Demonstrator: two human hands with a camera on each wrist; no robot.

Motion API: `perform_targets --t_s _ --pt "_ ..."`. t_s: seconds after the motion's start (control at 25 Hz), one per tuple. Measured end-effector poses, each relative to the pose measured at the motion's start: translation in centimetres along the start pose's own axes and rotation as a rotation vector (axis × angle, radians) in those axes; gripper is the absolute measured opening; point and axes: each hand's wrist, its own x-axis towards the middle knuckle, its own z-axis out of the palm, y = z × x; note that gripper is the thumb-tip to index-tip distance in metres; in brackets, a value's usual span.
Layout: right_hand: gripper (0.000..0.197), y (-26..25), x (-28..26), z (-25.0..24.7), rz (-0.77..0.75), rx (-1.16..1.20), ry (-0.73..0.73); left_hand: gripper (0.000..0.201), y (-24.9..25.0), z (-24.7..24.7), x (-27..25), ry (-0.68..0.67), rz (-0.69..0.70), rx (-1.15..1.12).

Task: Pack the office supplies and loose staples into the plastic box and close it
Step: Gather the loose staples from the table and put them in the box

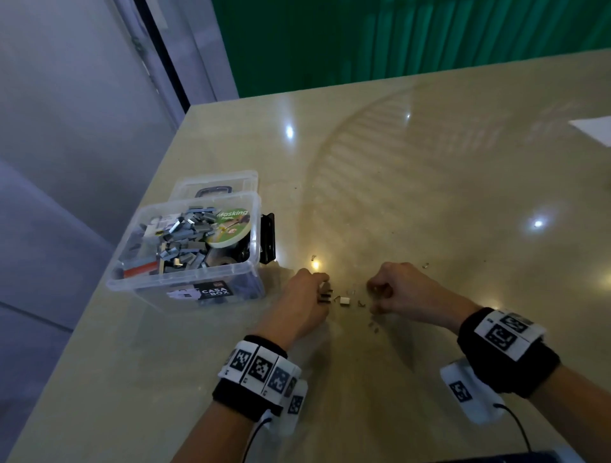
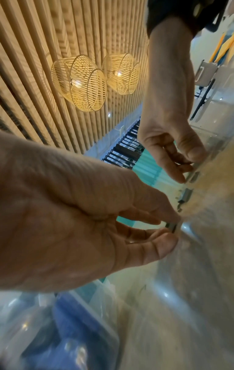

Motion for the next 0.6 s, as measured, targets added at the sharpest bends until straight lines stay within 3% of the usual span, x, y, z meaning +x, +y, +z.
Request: perform_targets --t_s 0.08,0.16,0.28,0.44,0.6 --pt "0.036 -1.1 0.5 1.1 0.033 -0.009 0.027 0.011 0.4 -0.3 -0.1 -0.008 0.039 0.053" --pt "0.042 -2.1 1.2 2.3 0.060 -0.001 0.054 0.008 0.8 -0.4 0.3 0.006 0.032 0.108" --pt "0.032 -3.2 1.8 3.4 0.082 0.026 0.128 0.016 1.3 -0.5 1.0 -0.021 -0.041 0.106" --pt "0.020 -3.6 2.2 3.7 0.067 0.101 0.200 0.015 1.4 -0.3 0.4 0.086 -0.038 0.065" --pt "0.017 -3.4 2.3 3.5 0.036 0.075 0.208 0.014 1.8 -0.4 0.4 0.046 -0.087 0.122"
